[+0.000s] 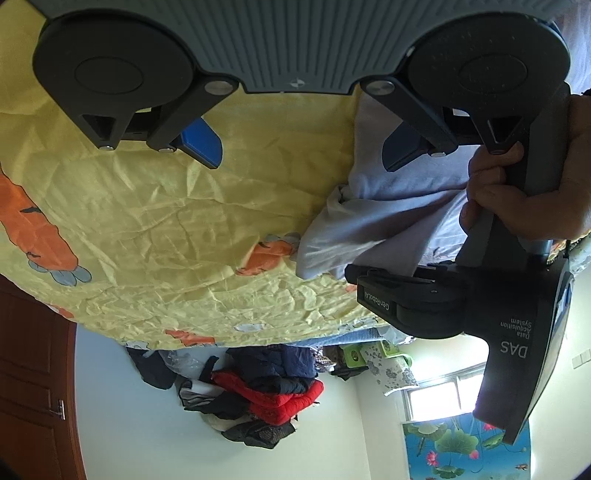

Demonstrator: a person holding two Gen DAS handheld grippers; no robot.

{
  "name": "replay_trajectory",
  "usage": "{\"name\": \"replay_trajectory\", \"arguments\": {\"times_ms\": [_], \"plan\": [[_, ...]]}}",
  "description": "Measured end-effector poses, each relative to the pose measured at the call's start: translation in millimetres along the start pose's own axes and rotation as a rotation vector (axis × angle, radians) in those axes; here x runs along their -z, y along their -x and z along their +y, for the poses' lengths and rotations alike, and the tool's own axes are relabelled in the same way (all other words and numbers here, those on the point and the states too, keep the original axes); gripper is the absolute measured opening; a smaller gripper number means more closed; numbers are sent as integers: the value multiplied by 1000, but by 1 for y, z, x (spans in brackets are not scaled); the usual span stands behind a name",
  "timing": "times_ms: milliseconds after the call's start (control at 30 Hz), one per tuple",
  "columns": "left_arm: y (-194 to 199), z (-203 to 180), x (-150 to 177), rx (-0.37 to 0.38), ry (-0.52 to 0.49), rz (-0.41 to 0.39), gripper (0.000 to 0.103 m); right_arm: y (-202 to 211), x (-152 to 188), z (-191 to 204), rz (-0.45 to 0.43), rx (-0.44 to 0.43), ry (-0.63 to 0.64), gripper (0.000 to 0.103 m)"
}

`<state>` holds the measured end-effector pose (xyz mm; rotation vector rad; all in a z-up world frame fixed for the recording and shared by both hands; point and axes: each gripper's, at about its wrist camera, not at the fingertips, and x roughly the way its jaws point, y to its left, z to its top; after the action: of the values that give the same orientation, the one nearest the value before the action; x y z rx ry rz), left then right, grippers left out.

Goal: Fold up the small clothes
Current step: 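Open the left tool to lay the sleeve down, then withdraw, then lower the right tool to the sweater's side edge and grip it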

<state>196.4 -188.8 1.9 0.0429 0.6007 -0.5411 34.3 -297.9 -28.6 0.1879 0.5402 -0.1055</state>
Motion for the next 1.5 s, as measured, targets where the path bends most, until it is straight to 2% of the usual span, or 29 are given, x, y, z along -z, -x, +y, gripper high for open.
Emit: {"name": "replay_trajectory", "arguments": {"times_ms": [33,67,133,300,700,933,1067,1167,1300,1333,1367,1500], "plan": [[0,-3,0,3,-11,-2,36,0,0,-1,1,0,-2,95],[1,-5,0,7,-21,-4,57,0,1,-1,2,0,-1,95],[3,-12,1,13,-48,-20,77,0,1,-2,4,5,3,95],[6,-33,2,30,-134,-42,77,1,2,-6,7,14,-4,95],[1,-38,2,55,-96,-12,77,1,5,-12,9,23,-12,95],[4,-51,3,119,-103,4,77,3,7,-18,15,41,-28,95],[8,-55,2,181,-105,7,77,4,7,-25,21,35,-63,95],[15,-53,0,196,-101,-3,77,6,7,-27,15,43,-66,95],[28,-31,-2,168,-72,-25,77,6,5,-27,-2,48,-74,95],[32,-23,-2,149,-60,-28,80,5,3,-27,-8,45,-78,95],[35,-14,-2,124,-47,-32,83,4,1,-28,-13,41,-83,95],[46,30,0,5,24,-28,83,-4,-14,-29,-38,-7,-123,95]]}}
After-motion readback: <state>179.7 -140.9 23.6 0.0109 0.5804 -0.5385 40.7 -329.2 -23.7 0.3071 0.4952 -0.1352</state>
